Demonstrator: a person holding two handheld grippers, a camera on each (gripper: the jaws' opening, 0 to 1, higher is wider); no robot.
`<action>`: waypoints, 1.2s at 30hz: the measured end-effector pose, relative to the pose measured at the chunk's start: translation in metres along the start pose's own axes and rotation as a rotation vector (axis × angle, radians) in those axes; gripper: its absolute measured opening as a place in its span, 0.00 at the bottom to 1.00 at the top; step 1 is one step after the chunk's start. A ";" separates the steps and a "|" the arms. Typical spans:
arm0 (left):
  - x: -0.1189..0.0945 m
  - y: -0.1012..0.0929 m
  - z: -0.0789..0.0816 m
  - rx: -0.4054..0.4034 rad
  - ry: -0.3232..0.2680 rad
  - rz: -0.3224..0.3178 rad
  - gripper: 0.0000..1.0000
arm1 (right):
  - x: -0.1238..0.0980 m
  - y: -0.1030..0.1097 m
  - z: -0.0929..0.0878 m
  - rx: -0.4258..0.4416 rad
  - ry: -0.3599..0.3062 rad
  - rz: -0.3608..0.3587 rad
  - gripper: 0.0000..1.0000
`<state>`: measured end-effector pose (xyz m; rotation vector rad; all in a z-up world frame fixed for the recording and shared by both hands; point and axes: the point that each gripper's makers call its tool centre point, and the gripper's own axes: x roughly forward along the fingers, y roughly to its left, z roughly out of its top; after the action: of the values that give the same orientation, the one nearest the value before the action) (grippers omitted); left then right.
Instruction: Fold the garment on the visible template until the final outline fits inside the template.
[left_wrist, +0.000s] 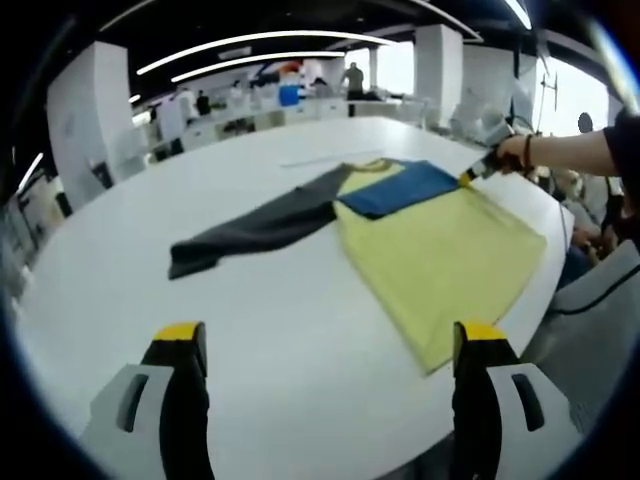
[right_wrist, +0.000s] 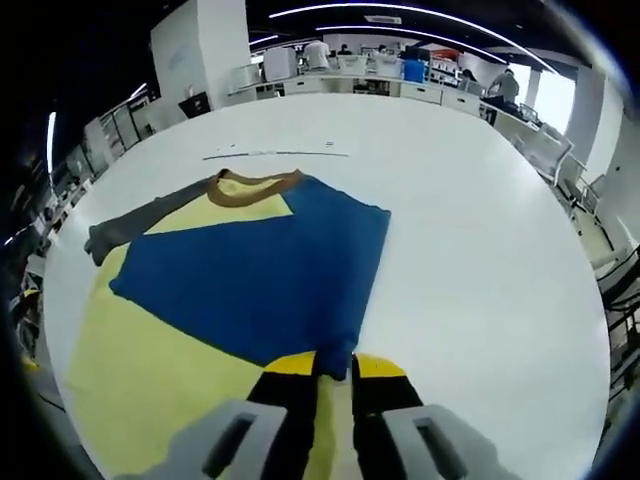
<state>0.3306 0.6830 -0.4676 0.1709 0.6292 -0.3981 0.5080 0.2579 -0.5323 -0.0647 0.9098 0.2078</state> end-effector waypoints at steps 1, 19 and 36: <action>0.000 0.001 0.000 -0.002 0.000 0.001 0.99 | -0.002 0.000 0.005 0.016 -0.023 0.001 0.20; 0.004 0.014 0.010 -0.010 -0.014 0.016 0.97 | -0.046 0.038 0.023 -0.056 -0.139 0.172 0.74; 0.018 0.058 0.027 -0.095 -0.059 0.078 0.85 | -0.109 0.088 0.011 -0.183 -0.233 0.321 0.99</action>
<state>0.3824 0.7231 -0.4544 0.0922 0.5805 -0.2968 0.4333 0.3285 -0.4369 -0.0620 0.6634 0.5858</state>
